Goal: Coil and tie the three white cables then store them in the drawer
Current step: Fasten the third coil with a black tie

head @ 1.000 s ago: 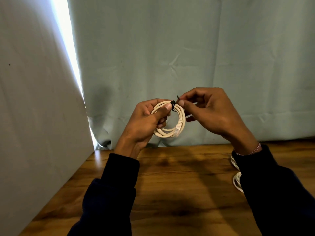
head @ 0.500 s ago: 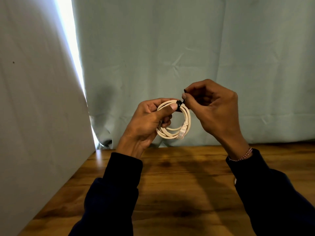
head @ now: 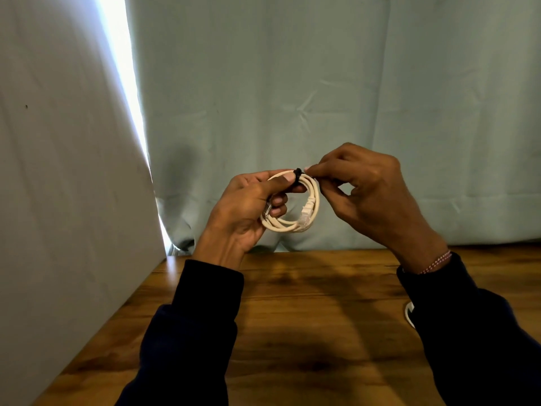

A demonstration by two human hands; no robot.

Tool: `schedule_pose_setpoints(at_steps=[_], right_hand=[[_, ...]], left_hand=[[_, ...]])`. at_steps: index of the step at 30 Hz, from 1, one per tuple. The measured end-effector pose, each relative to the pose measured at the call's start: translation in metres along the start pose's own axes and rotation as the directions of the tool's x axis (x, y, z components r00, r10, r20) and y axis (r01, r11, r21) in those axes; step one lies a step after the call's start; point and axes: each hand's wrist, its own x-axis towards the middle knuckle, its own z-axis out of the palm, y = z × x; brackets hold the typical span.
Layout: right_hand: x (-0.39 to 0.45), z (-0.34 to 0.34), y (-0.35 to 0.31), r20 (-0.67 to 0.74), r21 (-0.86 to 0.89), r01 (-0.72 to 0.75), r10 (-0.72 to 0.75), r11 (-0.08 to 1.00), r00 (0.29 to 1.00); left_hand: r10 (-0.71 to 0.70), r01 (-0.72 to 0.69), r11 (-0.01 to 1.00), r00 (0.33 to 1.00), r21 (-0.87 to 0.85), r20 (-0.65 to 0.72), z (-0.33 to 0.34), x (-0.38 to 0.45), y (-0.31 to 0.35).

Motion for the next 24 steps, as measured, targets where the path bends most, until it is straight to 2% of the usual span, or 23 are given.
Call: schedule_pose_setpoints(at_steps=[7, 13, 19, 24], right_hand=[[0.002, -0.006, -0.003, 0.112, -0.055, 0.012, -0.005, 0.998, 0.994], [0.005, -0.010, -0.006, 0.150, -0.121, 0.001, 0.018, 0.993, 0.988], [0.005, -0.016, -0.008, 0.137, -0.051, -0.078, 0.085, 0.996, 0.987], [0.006, -0.018, -0.006, 0.160, -0.056, -0.078, 0.086, 0.995, 0.983]], left_hand=[[0.104, -0.093, 0.978, 0.994, 0.186, -0.045, 0.001, 0.000, -0.003], [0.199, -0.179, 0.929, 0.979, 0.324, -0.030, 0.000, 0.000, -0.005], [0.272, -0.227, 0.832, 0.962, 0.506, -0.015, 0.004, -0.003, -0.007], [0.281, -0.235, 0.823, 0.960, 0.518, -0.011, 0.008, -0.003, -0.009]])
